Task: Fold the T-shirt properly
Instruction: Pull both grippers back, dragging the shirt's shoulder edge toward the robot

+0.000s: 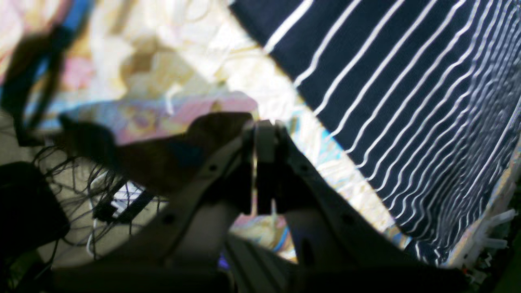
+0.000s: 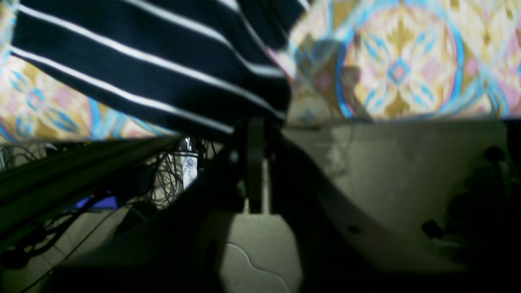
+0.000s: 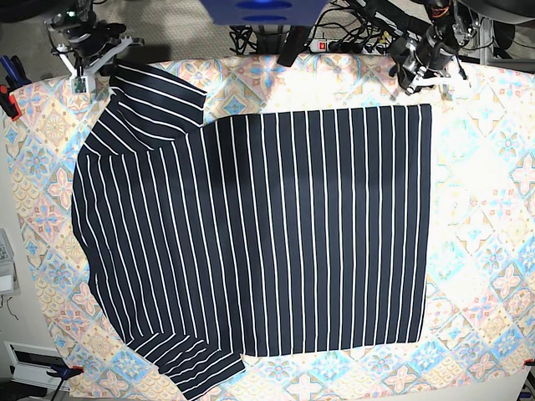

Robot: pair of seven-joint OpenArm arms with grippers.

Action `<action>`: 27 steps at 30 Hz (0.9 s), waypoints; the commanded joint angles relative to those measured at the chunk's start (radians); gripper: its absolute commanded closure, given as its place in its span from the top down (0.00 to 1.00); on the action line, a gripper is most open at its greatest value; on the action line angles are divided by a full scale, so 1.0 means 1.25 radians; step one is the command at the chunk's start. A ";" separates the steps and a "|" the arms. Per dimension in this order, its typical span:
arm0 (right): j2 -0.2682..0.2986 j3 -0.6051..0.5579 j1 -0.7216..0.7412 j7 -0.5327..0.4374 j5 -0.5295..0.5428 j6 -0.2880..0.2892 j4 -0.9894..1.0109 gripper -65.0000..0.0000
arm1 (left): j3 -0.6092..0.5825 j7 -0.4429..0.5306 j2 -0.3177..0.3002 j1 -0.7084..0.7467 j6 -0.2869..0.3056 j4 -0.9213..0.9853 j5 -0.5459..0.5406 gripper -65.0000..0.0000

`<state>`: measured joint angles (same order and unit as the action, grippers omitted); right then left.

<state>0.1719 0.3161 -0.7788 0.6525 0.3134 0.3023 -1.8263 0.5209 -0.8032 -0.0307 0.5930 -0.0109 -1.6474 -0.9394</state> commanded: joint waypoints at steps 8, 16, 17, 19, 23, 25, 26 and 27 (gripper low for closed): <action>0.008 0.007 0.022 -0.005 0.004 -0.001 -0.017 0.30 | 0.005 0.007 -0.008 -0.036 0.007 -0.012 -0.008 0.00; 0.007 0.007 0.038 -0.005 0.004 -0.001 -0.017 0.30 | 0.006 0.006 -0.003 -0.060 0.003 0.031 -0.009 0.41; 0.007 0.007 0.038 -0.005 0.004 -0.001 -0.017 0.30 | 0.007 0.006 -0.003 -0.063 0.003 0.044 -0.009 0.45; 0.007 0.007 0.038 -0.005 0.004 -0.001 -0.017 0.30 | 0.007 0.010 -0.002 -0.064 0.004 0.067 -0.010 0.48; 0.006 0.006 0.038 -0.005 0.004 -0.001 -0.016 0.30 | 0.007 0.012 -0.002 -0.085 0.004 0.100 -0.047 0.48; 0.006 0.006 0.038 -0.005 0.004 -0.001 -0.016 0.30 | 0.009 0.012 -0.003 -0.106 0.004 0.136 -0.058 0.48; 0.006 0.004 0.038 -0.005 0.004 -0.001 -0.016 0.30 | 0.009 0.012 -0.003 -0.118 0.004 0.155 -0.058 0.48; 0.006 0.004 0.038 -0.005 0.004 -0.001 -0.016 0.30 | 0.009 0.012 -0.003 -0.126 0.004 0.166 -0.056 0.48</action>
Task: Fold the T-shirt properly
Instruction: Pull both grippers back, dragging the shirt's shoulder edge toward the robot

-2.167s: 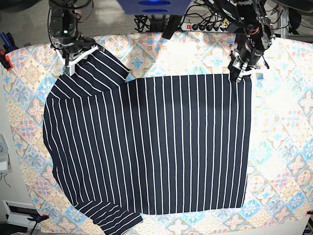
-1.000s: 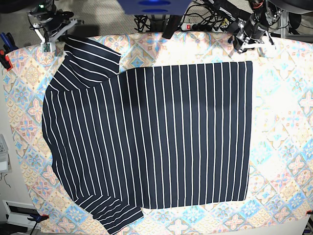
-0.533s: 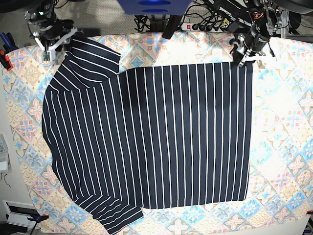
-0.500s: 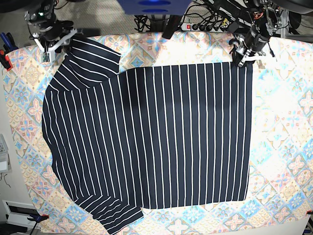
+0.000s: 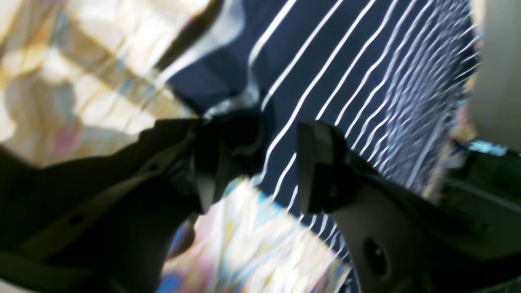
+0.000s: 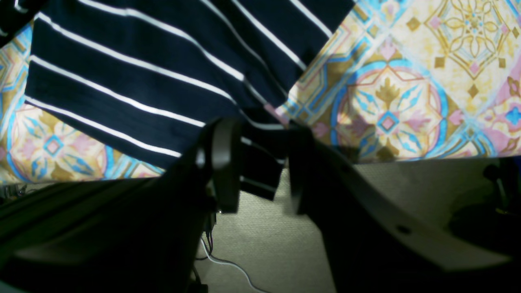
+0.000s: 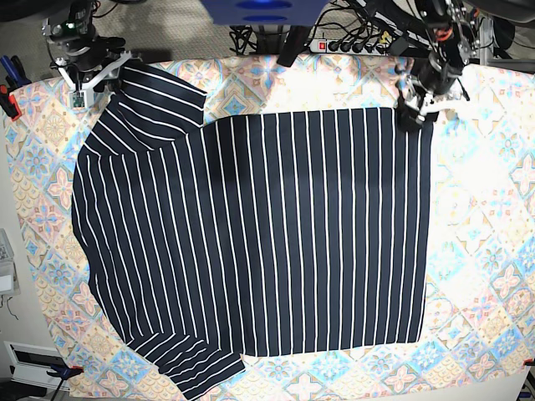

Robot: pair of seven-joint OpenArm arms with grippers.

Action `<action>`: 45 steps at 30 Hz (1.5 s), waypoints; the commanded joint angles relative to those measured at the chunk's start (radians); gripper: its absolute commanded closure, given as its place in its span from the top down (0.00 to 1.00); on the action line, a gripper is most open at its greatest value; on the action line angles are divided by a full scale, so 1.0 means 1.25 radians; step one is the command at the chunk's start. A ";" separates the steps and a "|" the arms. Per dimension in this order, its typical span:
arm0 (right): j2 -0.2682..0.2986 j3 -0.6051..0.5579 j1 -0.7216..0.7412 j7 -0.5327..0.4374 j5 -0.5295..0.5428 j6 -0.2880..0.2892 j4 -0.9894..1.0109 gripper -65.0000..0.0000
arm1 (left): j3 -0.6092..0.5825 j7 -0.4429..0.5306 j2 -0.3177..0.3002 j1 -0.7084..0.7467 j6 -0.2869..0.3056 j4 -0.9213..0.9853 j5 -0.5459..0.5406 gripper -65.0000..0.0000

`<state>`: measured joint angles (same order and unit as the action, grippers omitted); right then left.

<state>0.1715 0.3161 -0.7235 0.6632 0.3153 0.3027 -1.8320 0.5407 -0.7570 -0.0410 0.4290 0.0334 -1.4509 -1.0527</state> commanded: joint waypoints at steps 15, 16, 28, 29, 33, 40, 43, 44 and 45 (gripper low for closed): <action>0.006 0.003 -0.005 -0.005 0.002 -0.001 -0.009 0.30 | -0.012 -0.031 0.005 -0.028 -0.030 0.023 0.033 0.00; 0.006 0.003 0.002 0.006 0.002 -0.001 -0.009 0.30 | -0.012 -0.031 0.005 -0.027 -0.030 0.023 0.033 0.00; 0.003 0.007 0.059 0.068 0.022 -0.001 -0.003 0.42 | -0.012 -0.031 0.005 -0.022 -0.030 0.023 0.033 0.00; 0.003 0.008 0.064 0.074 0.047 -0.001 0.004 0.47 | -0.012 -0.031 0.005 -0.022 -0.030 0.023 0.033 0.00; 0.010 0.009 0.088 0.113 0.146 -0.001 0.040 0.67 | -0.012 -0.031 0.005 -0.022 -0.030 0.023 0.033 0.00; 0.011 0.008 0.110 0.124 0.176 -0.001 0.103 0.80 | -0.012 -0.031 0.005 -0.022 -0.030 0.023 0.033 0.00; 0.011 0.008 0.114 0.126 0.177 -0.001 0.127 0.74 | -0.012 -0.031 0.004 -0.022 -0.030 0.023 0.034 0.00; 0.011 0.008 0.114 0.126 0.177 -0.001 0.132 0.70 | -0.012 -0.031 0.004 -0.022 -0.030 0.023 0.034 0.00; 0.011 0.008 0.114 0.126 0.176 -0.001 0.133 0.65 | -0.012 -0.031 0.004 -0.022 -0.030 0.023 0.035 0.00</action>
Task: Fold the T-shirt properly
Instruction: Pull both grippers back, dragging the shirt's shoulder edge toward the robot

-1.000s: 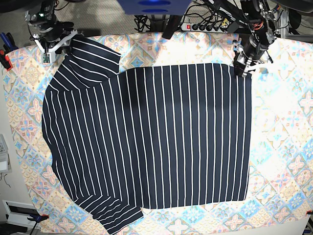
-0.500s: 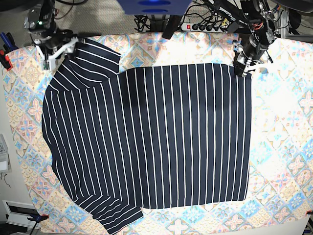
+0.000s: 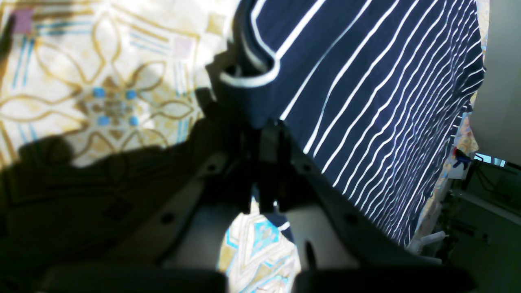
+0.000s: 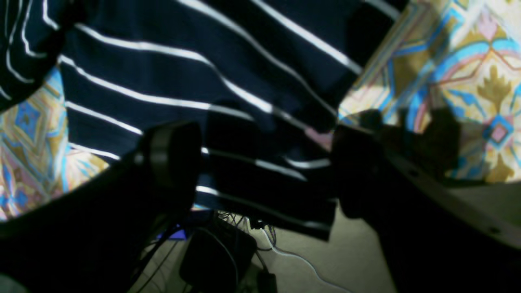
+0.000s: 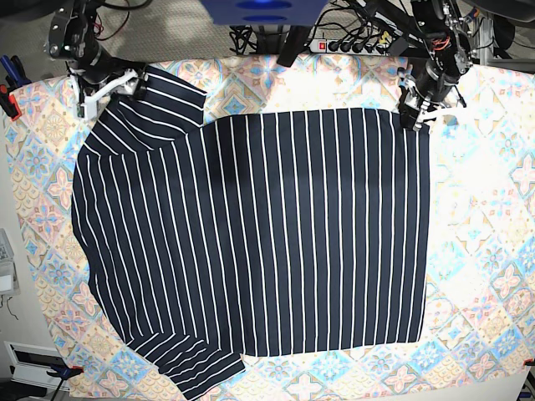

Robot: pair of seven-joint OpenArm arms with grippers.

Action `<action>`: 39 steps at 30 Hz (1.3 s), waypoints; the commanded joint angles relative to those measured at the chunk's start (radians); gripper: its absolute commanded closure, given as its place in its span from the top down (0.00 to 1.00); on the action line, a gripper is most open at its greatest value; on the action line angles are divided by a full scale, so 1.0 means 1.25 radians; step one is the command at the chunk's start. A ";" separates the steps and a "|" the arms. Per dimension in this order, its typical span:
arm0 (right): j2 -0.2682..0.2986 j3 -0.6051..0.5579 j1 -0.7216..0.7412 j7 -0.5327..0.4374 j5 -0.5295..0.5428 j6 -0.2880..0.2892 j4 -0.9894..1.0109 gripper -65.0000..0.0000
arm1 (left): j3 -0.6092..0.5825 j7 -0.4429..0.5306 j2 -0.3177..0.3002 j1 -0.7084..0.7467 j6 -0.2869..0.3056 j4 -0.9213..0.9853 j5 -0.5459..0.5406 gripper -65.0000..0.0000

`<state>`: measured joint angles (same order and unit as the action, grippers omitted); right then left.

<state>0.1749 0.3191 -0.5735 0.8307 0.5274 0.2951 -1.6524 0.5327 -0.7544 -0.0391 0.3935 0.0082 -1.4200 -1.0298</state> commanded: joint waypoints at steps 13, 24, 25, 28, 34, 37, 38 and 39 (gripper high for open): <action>0.007 0.006 -0.006 -0.007 0.010 0.005 0.004 0.13 | -0.006 -0.033 0.001 0.006 -0.010 -0.001 0.014 0.00; 0.008 0.078 -0.081 -0.007 0.061 0.006 -0.093 0.00 | -0.006 -0.054 -0.001 0.092 -0.008 -0.099 0.013 0.00; 0.008 0.087 -0.090 -0.006 0.062 0.006 -0.099 0.00 | -0.006 -0.054 -0.001 0.098 -0.008 -0.109 0.013 0.00; 0.008 0.099 -0.120 -0.006 0.062 0.030 -0.110 0.00 | -0.003 -0.054 -0.001 0.120 -0.008 -0.117 0.013 0.00; 0.008 0.150 -0.183 -0.006 0.062 0.123 -0.111 0.00 | -0.002 -0.054 -0.002 0.173 -0.007 -0.118 0.013 0.00; 0.008 0.152 -0.211 -0.006 0.062 0.129 -0.115 0.00 | -0.001 -0.054 -0.002 0.189 -0.007 -0.118 0.013 0.00; 0.008 0.152 -0.217 -0.006 0.062 0.141 -0.117 0.00 | -0.001 -0.054 -0.002 0.192 -0.007 -0.118 0.013 0.00; 0.008 0.152 -0.222 -0.006 0.062 0.159 -0.119 0.00 | -0.001 -0.054 -0.002 0.198 -0.007 -0.118 0.013 0.00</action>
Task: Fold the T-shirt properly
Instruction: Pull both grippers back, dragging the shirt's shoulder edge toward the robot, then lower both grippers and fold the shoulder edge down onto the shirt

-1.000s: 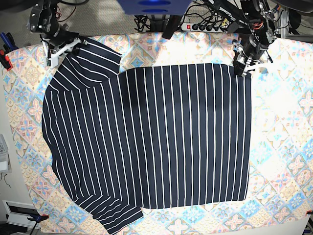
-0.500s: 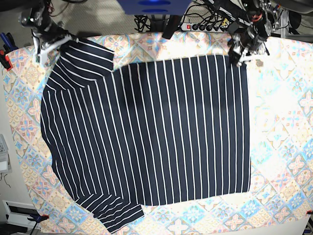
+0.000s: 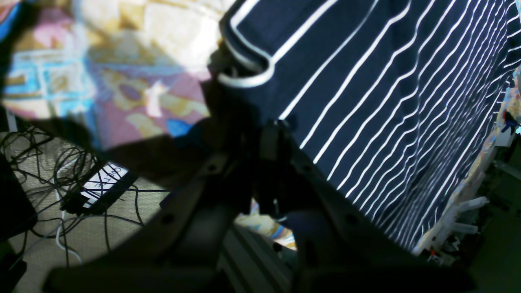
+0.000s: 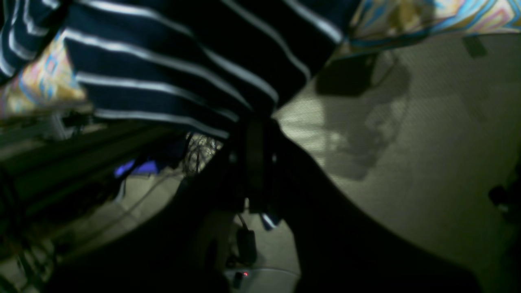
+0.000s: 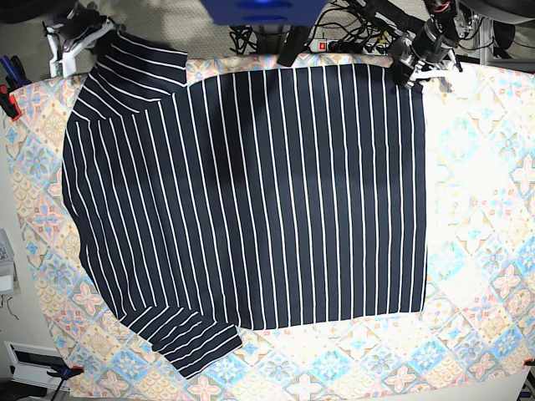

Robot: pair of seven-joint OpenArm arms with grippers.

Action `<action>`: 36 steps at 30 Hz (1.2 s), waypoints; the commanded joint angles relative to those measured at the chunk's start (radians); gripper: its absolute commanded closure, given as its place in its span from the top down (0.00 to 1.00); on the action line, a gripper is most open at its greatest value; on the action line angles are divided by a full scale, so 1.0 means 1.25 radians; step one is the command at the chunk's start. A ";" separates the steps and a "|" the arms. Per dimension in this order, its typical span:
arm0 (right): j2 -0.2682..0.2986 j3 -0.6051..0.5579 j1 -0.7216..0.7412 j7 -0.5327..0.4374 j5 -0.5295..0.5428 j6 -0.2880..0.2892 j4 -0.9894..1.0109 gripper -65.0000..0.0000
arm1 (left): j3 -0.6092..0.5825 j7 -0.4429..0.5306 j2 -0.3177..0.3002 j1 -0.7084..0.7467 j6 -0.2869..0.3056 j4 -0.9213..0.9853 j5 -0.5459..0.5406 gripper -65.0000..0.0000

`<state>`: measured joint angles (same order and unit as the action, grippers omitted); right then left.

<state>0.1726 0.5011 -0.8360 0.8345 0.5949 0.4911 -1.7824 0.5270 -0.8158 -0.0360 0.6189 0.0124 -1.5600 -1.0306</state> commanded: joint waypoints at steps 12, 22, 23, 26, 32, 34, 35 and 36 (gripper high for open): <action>0.010 0.048 -0.001 -0.009 0.008 0.042 -0.078 0.00 | 0.028 -0.001 -0.004 0.012 0.029 -0.014 0.004 0.00; 0.029 0.051 0.160 -0.003 0.008 0.042 -0.097 0.00 | 0.028 -0.003 -0.004 -0.059 0.030 -0.131 -0.037 0.00; 0.029 0.051 0.185 0.016 0.008 0.042 -0.096 0.00 | 0.028 -0.003 -0.005 -0.069 0.031 -0.133 -0.038 0.00; 0.029 0.058 0.267 0.070 0.008 0.042 -0.093 0.00 | 0.028 -0.003 -0.005 -0.105 0.031 -0.135 -0.038 0.00; 0.029 0.051 0.403 0.089 0.007 0.042 -0.088 0.00 | 0.027 -0.003 -0.002 -0.188 0.032 -0.132 -0.032 0.00; 0.029 0.051 0.442 0.089 0.006 0.042 -0.073 0.00 | 0.027 -0.003 -0.004 -0.217 0.032 -0.131 -0.029 0.00; 0.029 0.050 0.464 0.090 0.006 0.042 -0.060 0.00 | 0.027 -0.003 -0.005 -0.231 0.032 -0.130 -0.029 0.00; 0.029 0.050 0.480 0.090 0.006 0.042 -0.044 0.00 | 0.026 -0.003 -0.005 -0.243 0.032 -0.127 -0.022 0.00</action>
<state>0.1944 0.5575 -0.2378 0.9653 0.5911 0.5430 -1.8217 0.5579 -0.8261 -0.0334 0.3195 0.0406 -1.7042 -1.0473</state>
